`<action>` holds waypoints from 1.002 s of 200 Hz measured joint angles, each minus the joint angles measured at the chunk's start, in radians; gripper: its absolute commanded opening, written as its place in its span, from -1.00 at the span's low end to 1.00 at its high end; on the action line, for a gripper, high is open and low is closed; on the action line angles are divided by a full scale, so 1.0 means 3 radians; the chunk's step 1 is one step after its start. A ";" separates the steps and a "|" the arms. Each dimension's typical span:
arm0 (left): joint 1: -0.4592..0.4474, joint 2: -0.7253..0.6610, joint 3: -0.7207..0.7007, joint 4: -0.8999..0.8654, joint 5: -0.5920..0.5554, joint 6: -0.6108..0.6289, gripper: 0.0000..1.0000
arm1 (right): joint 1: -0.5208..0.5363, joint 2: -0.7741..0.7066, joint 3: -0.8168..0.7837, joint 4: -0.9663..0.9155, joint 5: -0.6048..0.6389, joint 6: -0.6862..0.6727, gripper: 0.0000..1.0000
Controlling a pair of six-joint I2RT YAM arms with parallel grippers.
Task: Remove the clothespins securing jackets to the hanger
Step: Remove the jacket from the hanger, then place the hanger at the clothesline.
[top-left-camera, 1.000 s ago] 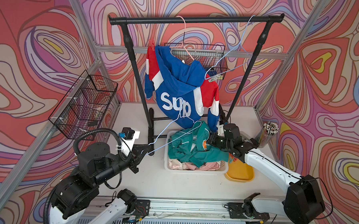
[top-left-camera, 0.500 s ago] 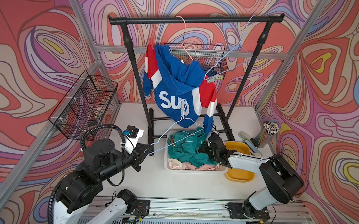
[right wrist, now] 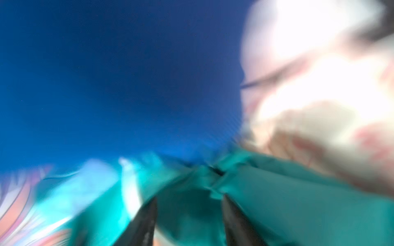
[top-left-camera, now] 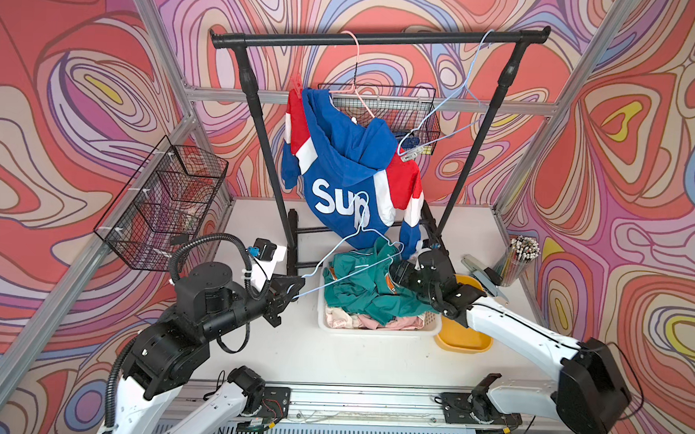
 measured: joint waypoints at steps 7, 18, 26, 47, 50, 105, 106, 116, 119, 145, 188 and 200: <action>0.0000 0.0033 0.0019 0.0015 0.0027 -0.0011 -1.00 | -0.0088 -0.0127 0.0072 -0.0069 -0.0043 -0.0093 0.25; 0.0000 0.0062 0.0048 0.0042 0.0066 -0.0033 -1.00 | -0.0318 -0.0322 0.0112 -0.0128 -0.0201 -0.0197 0.29; 0.0000 0.0075 0.0066 0.0051 0.0097 -0.0060 -1.00 | -0.0551 -0.0460 0.0108 -0.0170 -0.0346 -0.0262 0.33; 0.0000 0.0061 0.0106 0.0076 0.0174 -0.0122 -1.00 | -0.1114 -0.0628 0.0074 -0.0165 -0.0783 -0.0322 0.41; 0.0000 0.0056 0.0109 0.0083 0.0191 -0.0134 -1.00 | -0.1181 -0.0633 0.0060 -0.0140 -0.0877 -0.0314 0.42; 0.0000 0.0034 0.0225 0.0187 0.0413 -0.0342 -1.00 | -0.1698 -0.0458 -0.0521 0.1186 -0.2425 0.0290 0.53; 0.0000 0.0034 0.0226 0.0188 0.0416 -0.0343 -1.00 | -0.1699 -0.0454 -0.0526 0.1207 -0.2441 0.0299 0.53; 0.0000 0.0036 0.0238 0.0205 0.0431 -0.0369 -1.00 | -0.1719 -0.0418 -0.0584 0.1488 -0.2630 0.0469 0.55; 0.0000 0.0036 0.0242 0.0207 0.0435 -0.0376 -1.00 | -0.1723 -0.0413 -0.0591 0.1544 -0.2670 0.0498 0.55; 0.0000 0.0042 0.0267 0.0289 0.0464 -0.0444 -1.00 | -0.1760 -0.0478 -0.0598 0.1846 -0.2892 0.0659 0.55; 0.0000 0.0112 0.0285 0.0387 0.0476 -0.0520 -1.00 | -0.1792 -0.0994 -0.0496 0.1169 -0.2710 0.0271 0.34; 0.0000 0.0145 0.0287 0.0387 0.0474 -0.0524 -1.00 | -0.1798 -0.1113 -0.0441 0.0956 -0.2571 0.0173 0.34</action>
